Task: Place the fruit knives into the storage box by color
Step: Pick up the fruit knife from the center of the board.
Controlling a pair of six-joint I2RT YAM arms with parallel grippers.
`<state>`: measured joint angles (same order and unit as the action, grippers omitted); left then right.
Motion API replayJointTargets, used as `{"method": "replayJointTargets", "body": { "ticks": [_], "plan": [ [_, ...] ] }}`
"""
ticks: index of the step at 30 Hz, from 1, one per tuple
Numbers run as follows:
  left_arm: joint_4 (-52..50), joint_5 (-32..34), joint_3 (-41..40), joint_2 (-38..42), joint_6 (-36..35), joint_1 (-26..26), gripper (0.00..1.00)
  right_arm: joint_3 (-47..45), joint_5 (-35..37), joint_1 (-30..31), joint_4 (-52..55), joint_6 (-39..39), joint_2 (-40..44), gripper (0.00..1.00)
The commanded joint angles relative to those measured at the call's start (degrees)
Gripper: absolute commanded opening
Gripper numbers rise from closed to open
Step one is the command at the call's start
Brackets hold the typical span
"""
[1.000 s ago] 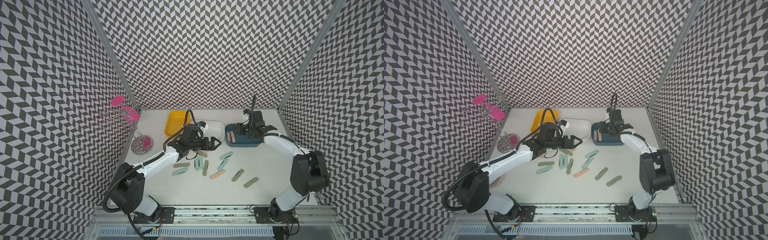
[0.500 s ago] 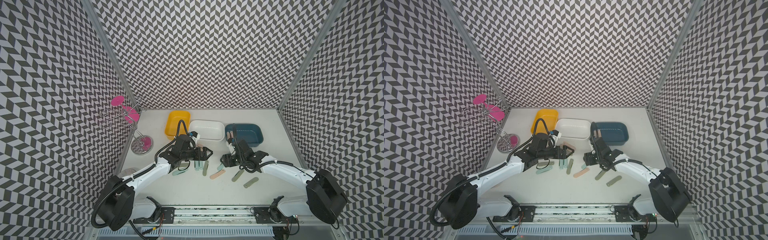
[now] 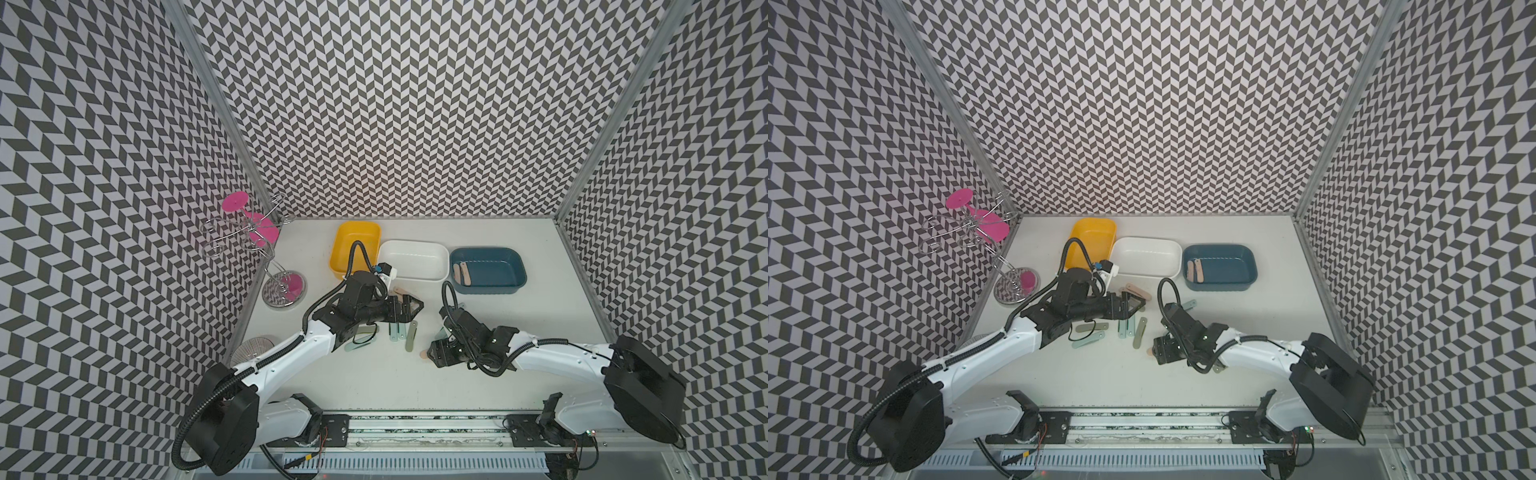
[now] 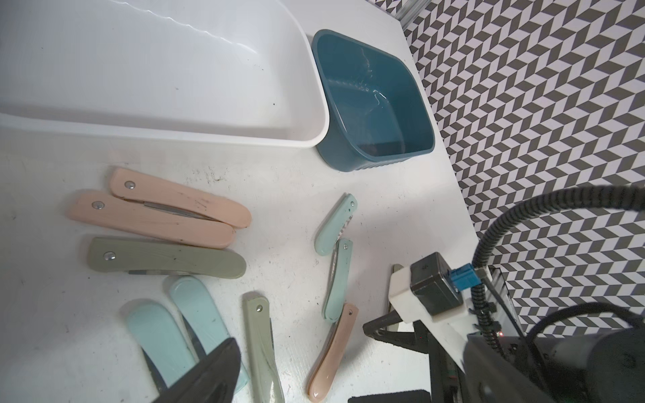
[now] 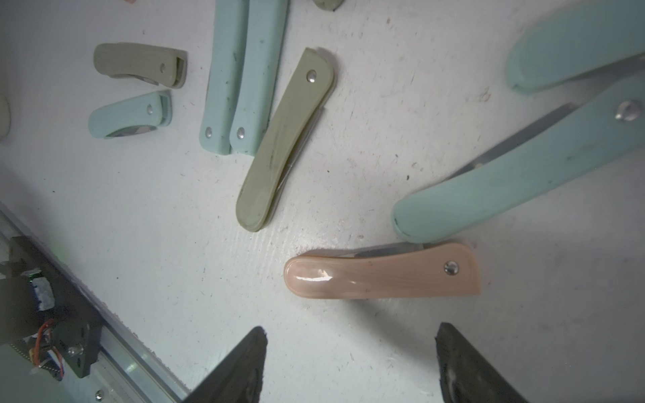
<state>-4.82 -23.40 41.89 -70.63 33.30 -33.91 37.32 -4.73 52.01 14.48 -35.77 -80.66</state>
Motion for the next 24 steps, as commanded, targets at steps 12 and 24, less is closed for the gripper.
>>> {"method": "replayJointTargets", "body": {
  "ticks": [12,24],
  "plan": [
    [1.4,-0.1,0.0,0.3,0.4,0.8,1.00,3.8,1.2,0.5,-4.8,-3.0,-6.8,0.74],
    [2.5,-1.7,0.6,-0.4,1.0,2.1,1.00,10.6,14.0,3.6,4.2,-0.4,-13.9,0.63]
  ]
}}
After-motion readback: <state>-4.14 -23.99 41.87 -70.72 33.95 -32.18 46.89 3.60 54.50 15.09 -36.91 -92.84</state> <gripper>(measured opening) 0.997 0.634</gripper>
